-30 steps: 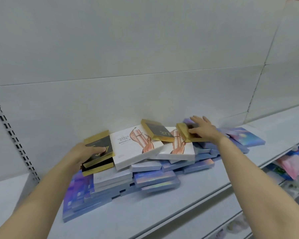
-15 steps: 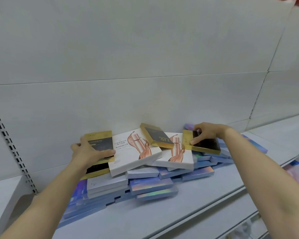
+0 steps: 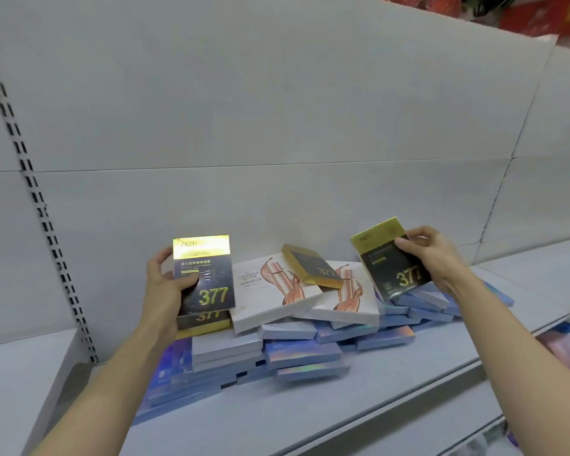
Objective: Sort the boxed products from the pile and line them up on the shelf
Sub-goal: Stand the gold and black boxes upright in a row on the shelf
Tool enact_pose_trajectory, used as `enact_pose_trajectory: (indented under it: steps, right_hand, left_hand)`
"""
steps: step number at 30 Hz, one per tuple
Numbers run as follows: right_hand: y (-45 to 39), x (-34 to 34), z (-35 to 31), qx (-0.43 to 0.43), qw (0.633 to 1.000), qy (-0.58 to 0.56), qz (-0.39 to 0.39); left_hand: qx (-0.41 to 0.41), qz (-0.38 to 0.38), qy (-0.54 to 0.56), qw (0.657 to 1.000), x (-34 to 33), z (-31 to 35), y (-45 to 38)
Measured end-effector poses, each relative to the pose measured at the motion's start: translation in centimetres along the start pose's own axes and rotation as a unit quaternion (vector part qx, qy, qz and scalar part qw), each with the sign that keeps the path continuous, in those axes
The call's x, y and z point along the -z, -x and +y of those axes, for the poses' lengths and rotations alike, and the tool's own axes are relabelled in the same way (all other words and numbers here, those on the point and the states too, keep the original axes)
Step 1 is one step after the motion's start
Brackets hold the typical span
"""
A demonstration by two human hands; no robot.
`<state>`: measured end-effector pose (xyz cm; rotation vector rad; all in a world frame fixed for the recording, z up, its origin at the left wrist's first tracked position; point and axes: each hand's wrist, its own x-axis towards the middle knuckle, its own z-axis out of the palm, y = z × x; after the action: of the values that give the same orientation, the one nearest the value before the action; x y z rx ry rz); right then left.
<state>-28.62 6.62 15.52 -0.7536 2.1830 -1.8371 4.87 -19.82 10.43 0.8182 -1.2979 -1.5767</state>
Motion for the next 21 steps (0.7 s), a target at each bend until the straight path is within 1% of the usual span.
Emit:
enact_pose_trajectory:
  steps: [4,9,14,21]
  right_hand:
    - [5.2,-5.1,-2.1,0.032,0.998,-0.048,0.035]
    - [13.1,-13.6,-3.0,0.036,0.989,-0.133,0.048]
    - [21.5,-22.1,-4.8,0.042,0.981,-0.188,0.033]
    - [32.8,-31.8,-7.7,0.034,0.972,-0.233,0.007]
  left_hand:
    - [-0.032,-0.012,0.012,0.999,2.2,1.1,2.0]
    - [-0.077,-0.009,0.049,0.996,7.2,2.3,5.0]
    - [-0.096,0.016,0.076,0.992,14.6,3.7,7.5]
    - [-0.129,0.054,0.033,0.990,26.3,6.3,11.7]
